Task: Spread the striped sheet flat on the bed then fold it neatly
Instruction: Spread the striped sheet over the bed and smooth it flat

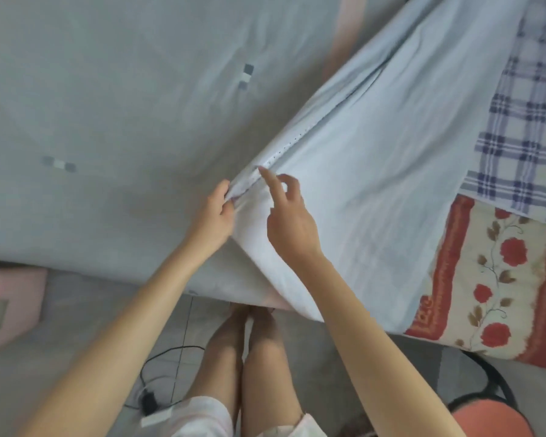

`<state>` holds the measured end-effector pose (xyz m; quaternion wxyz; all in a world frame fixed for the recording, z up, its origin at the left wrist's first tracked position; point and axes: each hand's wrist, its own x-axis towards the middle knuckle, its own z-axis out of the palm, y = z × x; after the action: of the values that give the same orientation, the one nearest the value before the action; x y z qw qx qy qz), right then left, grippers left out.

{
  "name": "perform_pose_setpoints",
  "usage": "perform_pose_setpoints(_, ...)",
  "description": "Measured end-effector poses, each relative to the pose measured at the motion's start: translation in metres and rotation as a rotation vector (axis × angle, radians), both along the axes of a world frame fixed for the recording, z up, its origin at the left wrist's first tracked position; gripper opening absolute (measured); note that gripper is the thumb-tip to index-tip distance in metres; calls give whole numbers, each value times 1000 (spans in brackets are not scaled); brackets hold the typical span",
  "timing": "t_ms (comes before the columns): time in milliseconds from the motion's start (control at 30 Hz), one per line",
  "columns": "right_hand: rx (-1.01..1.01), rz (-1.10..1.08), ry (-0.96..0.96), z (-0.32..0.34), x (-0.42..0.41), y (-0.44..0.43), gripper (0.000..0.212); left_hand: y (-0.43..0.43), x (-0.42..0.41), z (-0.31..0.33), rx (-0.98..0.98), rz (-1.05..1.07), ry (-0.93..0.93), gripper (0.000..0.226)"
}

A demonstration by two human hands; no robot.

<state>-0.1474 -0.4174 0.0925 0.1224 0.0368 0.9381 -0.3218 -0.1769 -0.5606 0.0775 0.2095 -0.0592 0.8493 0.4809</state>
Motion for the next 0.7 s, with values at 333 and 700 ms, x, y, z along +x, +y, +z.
perform_pose_setpoints(333, 930, 557, -262, -57, -111, 108, 56, 35, -1, -3, 23, -171, -84, 21)
perform_pose_setpoints(700, 886, 558, 45, -148, -126, 161, 42, 60, -31, -107, 100, 291, -151, 38)
